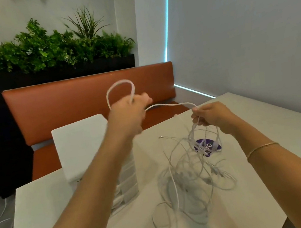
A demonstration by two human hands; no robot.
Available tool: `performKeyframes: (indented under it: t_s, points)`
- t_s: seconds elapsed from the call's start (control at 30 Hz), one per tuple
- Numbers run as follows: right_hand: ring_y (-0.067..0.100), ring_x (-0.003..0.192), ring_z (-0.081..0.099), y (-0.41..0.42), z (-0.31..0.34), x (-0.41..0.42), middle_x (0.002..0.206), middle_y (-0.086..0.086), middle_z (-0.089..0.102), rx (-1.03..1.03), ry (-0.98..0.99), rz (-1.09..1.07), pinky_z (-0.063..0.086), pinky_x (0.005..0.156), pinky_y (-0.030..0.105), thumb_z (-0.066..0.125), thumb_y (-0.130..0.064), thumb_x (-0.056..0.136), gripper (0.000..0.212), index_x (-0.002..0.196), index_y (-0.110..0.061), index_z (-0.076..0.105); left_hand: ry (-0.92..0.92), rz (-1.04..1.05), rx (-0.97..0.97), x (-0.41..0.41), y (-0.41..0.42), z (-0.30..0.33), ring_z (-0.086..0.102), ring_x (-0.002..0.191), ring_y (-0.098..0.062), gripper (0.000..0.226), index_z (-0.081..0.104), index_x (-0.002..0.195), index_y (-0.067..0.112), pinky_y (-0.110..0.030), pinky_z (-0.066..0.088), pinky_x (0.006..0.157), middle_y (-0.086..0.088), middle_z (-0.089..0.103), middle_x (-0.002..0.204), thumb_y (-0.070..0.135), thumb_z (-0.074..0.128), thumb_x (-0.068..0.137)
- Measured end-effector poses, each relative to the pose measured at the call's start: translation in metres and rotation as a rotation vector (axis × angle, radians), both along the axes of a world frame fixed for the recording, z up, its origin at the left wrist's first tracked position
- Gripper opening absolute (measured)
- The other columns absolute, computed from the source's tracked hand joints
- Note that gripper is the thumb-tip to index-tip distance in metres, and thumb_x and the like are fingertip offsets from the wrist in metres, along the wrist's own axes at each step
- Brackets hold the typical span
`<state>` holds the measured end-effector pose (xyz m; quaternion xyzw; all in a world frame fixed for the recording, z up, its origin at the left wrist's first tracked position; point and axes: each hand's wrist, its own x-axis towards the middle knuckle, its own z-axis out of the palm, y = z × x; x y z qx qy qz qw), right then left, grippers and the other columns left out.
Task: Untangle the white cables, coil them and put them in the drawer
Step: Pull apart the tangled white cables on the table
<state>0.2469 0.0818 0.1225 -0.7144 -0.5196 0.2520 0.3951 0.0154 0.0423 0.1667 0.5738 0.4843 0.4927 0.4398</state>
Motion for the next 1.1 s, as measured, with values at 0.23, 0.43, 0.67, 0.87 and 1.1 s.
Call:
performKeyframes:
  t_s: [0.23, 0.43, 0.67, 0.87, 1.1]
  points:
    - [0.020, 0.063, 0.068, -0.020, 0.027, -0.032, 0.076, 0.009, 0.071, 0.047, 0.066, 0.099, 0.057, 0.062, 0.029, 0.036, -0.039, 0.099, 0.037, 0.087, -0.012, 0.058, 0.398, -0.211, -0.160, 0.060, 0.005, -0.081, 0.058, 0.085, -0.012, 0.041, 0.053, 0.111, 0.024, -0.029, 0.050, 0.074, 0.003, 0.062, 0.106, 0.052, 0.060, 0.083]
    - [0.023, 0.054, 0.061, -0.037, 0.044, -0.035, 0.062, 0.010, 0.060, 0.175, 0.229, 0.004, 0.054, 0.047, 0.027, 0.038, -0.037, 0.099, 0.034, 0.080, -0.013, 0.053, 0.429, -0.072, -0.079, 0.079, 0.009, -0.104, 0.063, 0.080, -0.018, 0.031, 0.058, 0.106, 0.013, -0.027, 0.050, 0.067, -0.003, 0.066, 0.095, 0.032, 0.065, 0.082]
    - [0.017, 0.056, 0.044, -0.037, 0.056, -0.018, 0.066, 0.004, 0.048, 0.341, 0.045, -0.164, 0.033, 0.048, 0.024, 0.037, -0.039, 0.099, 0.035, 0.072, -0.023, 0.053, 0.705, -0.145, -0.185, 0.060, 0.018, -0.145, 0.064, 0.087, -0.022, 0.023, 0.064, 0.098, 0.006, -0.029, 0.051, 0.077, -0.009, 0.068, 0.096, 0.023, 0.057, 0.085]
    - [0.001, 0.042, 0.037, -0.044, 0.084, 0.006, 0.037, -0.015, 0.044, 0.573, 0.116, -0.232, 0.029, 0.050, 0.022, 0.048, -0.040, 0.094, 0.036, 0.063, -0.028, 0.062, 0.841, -0.116, -0.273, 0.031, 0.017, -0.178, 0.062, 0.102, -0.029, 0.027, 0.061, 0.107, 0.004, -0.034, 0.052, 0.085, -0.014, 0.065, 0.109, 0.016, 0.049, 0.086]
    - [0.003, 0.049, 0.038, -0.060, 0.096, 0.026, 0.040, -0.020, 0.046, 0.586, -0.052, -0.253, 0.033, 0.052, 0.022, 0.052, -0.044, 0.092, 0.028, 0.088, -0.023, 0.070, 0.929, -0.138, -0.346, 0.015, 0.017, -0.189, 0.059, 0.110, -0.025, 0.037, 0.060, 0.114, 0.005, -0.029, 0.048, 0.085, -0.011, 0.062, 0.118, 0.028, 0.056, 0.085]
